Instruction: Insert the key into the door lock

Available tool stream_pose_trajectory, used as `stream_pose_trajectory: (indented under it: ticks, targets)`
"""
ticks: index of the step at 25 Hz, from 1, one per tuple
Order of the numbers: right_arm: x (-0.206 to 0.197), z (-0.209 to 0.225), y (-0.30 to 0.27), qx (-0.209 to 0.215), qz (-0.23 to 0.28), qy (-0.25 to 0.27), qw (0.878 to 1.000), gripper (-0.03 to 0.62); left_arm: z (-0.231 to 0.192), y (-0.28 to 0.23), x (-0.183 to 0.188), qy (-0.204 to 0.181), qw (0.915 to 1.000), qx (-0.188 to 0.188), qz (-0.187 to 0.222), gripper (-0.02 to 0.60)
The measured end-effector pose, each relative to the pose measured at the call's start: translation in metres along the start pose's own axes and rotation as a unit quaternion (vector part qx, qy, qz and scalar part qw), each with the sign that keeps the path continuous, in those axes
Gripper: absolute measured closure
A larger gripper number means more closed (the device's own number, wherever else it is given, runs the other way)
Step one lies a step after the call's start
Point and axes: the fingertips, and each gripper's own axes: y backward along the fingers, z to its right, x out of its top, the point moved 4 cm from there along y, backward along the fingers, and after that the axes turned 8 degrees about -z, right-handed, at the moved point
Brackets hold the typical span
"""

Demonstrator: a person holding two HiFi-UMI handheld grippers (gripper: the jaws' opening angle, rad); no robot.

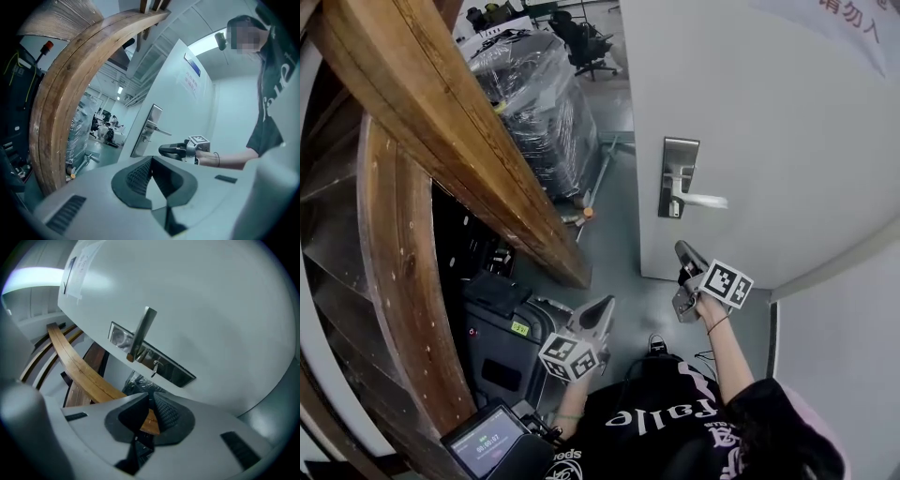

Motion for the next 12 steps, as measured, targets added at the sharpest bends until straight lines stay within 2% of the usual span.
stream_pose_trajectory:
  ticks: [5, 12]
  targets:
    - [-0.041, -0.030, 0.032, 0.003, -0.014, 0.019, 1.000, 0.554, 0.014, 0.014, -0.009, -0.003, 0.9997, -0.023, -0.009, 0.577]
    - [-0.121, -0.072, 0.080, 0.006, -0.027, 0.016, 0.999, 0.557, 0.038, 0.058, -0.034, -0.005, 0.9981, -0.058, -0.018, 0.577]
